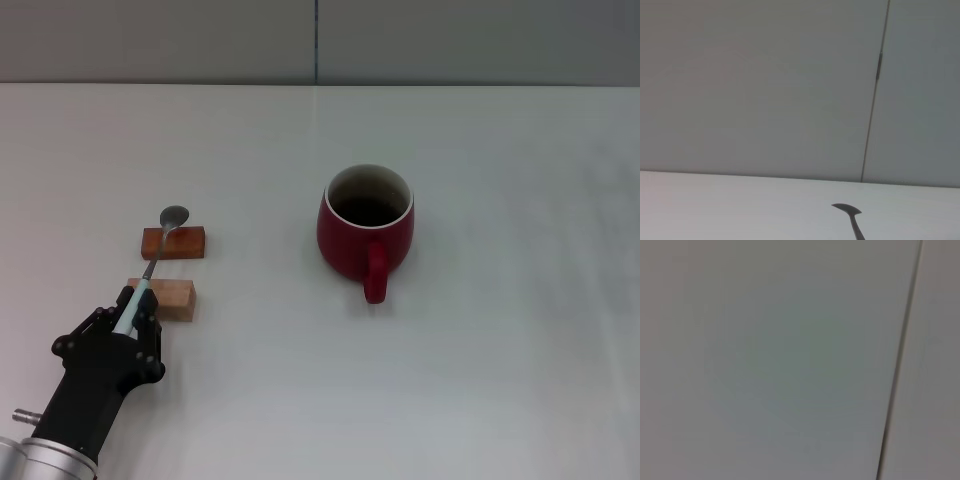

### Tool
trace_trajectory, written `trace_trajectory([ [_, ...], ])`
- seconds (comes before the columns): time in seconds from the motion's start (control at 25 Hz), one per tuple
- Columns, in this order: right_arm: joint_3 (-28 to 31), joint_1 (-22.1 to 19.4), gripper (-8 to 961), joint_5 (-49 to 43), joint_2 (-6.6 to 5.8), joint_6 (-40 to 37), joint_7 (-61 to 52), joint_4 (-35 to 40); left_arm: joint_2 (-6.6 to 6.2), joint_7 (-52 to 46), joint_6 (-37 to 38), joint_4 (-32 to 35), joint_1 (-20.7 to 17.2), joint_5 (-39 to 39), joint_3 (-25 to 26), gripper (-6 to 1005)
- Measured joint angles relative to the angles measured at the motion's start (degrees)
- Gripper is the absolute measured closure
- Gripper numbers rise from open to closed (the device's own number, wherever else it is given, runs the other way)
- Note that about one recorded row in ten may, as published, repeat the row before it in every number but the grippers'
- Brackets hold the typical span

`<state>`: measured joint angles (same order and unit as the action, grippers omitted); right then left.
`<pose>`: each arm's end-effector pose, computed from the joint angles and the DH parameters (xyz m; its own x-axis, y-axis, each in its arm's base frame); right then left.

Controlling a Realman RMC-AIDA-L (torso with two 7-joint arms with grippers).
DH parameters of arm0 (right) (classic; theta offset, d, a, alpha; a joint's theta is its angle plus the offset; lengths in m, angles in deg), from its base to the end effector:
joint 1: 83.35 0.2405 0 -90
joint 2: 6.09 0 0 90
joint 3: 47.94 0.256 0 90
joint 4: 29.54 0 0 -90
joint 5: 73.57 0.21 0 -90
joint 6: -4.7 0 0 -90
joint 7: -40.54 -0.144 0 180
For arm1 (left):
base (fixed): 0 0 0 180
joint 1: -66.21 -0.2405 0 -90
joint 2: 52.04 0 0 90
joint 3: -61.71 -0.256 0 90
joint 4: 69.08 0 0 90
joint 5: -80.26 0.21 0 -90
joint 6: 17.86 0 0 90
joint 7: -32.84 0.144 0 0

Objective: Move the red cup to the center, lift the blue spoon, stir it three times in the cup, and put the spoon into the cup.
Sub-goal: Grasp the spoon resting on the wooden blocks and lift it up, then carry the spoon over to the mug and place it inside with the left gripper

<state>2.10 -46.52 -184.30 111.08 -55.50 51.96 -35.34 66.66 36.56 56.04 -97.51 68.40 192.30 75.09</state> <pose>0.3160 0.3998 0.0360 0.8561 0.0734 -0.5116 -0.5169 0.1175 -0.8480 -0.3265 0.1755 -0.0906 0.6418 0.1292 0.7560 0.7622 -0.2161 -0.6102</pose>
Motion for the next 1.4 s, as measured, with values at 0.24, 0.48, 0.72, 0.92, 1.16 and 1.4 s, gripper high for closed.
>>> trace_trajectory([
  [0.24, -0.03, -0.04, 910, 0.0, 0.11, 0.0, 0.0, 0.0, -0.2, -3.44, 0.39, 1.38, 1.49, -0.03, 0.13, 830],
  [0.48, -0.03, -0.23, 910, 0.0, 0.28, -0.36, 0.0, 0.01, -0.64, -10.49, 1.53, 5.48, 4.35, 0.16, 0.23, 830],
  [0.72, -0.1, -0.46, 910, 0.0, 0.4, -0.84, 0.2, 0.01, -0.75, -18.31, 2.83, 11.48, 7.45, 0.14, 0.48, 830],
  [0.92, -0.02, -0.52, 909, 0.0, 0.43, -0.87, 0.14, 0.0, -0.76, -23.61, 3.35, 17.1, 10.35, 0.01, 1.52, 830],
  [1.16, 0.17, -0.53, 909, 0.0, 0.56, -0.89, 0.16, -0.04, -0.75, -30.93, 3.47, 25.46, 14.26, -0.07, 3.71, 830],
  [1.4, 0.38, -0.53, 909, 0.16, 0.7, -0.89, 0.1, -0.08, -0.89, -36.52, 3.59, 32.29, 17.11, -0.08, 4.25, 830],
])
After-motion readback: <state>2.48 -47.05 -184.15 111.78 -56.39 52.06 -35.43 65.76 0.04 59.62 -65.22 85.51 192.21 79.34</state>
